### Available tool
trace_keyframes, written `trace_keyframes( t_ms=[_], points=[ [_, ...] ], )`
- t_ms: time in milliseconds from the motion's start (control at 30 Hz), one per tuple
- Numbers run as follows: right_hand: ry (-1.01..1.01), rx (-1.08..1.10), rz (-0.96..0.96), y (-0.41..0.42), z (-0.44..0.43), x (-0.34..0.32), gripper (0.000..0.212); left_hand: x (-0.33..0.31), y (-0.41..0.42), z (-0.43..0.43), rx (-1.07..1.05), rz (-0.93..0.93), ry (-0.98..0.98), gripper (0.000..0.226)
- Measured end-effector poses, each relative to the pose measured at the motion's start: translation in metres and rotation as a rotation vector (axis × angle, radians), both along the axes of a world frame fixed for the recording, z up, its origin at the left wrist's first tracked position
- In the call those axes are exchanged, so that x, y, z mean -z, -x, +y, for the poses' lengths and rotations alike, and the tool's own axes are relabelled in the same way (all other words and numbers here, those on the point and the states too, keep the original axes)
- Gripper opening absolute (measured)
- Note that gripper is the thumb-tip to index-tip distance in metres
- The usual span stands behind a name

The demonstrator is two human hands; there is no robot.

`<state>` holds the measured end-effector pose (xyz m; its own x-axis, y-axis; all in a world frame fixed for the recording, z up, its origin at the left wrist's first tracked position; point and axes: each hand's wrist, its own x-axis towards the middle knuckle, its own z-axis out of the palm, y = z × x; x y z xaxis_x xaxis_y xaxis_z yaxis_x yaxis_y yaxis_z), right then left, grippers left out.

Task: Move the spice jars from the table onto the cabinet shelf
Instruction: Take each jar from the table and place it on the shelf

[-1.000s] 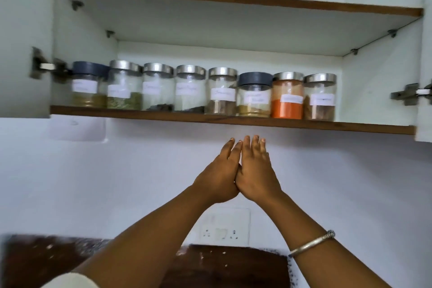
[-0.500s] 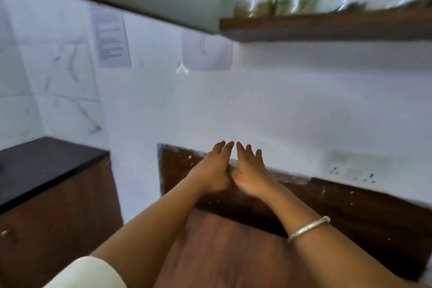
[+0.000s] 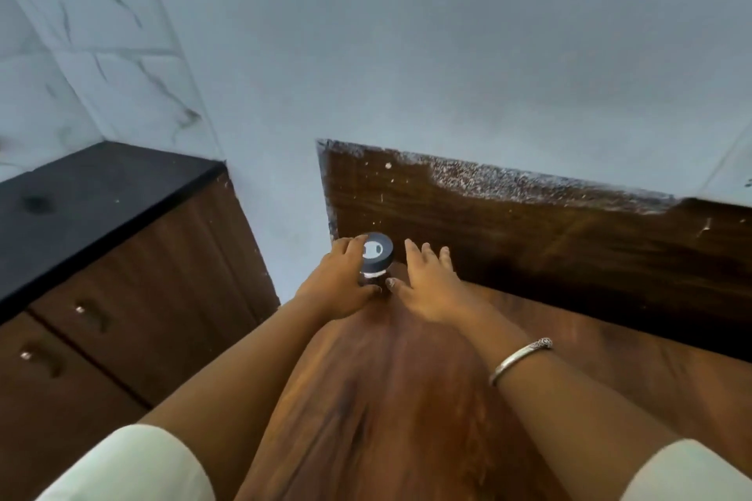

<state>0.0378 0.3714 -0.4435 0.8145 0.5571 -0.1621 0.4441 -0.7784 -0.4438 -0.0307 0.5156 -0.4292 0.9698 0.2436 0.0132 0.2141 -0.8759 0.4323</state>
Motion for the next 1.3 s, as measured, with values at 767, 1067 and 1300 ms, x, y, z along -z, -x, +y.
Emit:
trace_keyframes(
  t_ms=[767,1067,1300],
  points=[
    [-0.236,-0.044,-0.018,-0.072,0.081,0.122,0.066,0.116,-0.077,0.037,-0.024,0.07,0.171,0.077],
    [-0.423,0.144,-0.08,-0.072,0.053,0.128,0.096,0.119,-0.074,0.024,-0.051,-0.081,0.156,0.068],
    [-0.605,0.206,-0.134,-0.053,0.007,0.114,0.081,0.101,-0.071,-0.018,-0.039,-0.157,0.223,0.089]
  ],
)
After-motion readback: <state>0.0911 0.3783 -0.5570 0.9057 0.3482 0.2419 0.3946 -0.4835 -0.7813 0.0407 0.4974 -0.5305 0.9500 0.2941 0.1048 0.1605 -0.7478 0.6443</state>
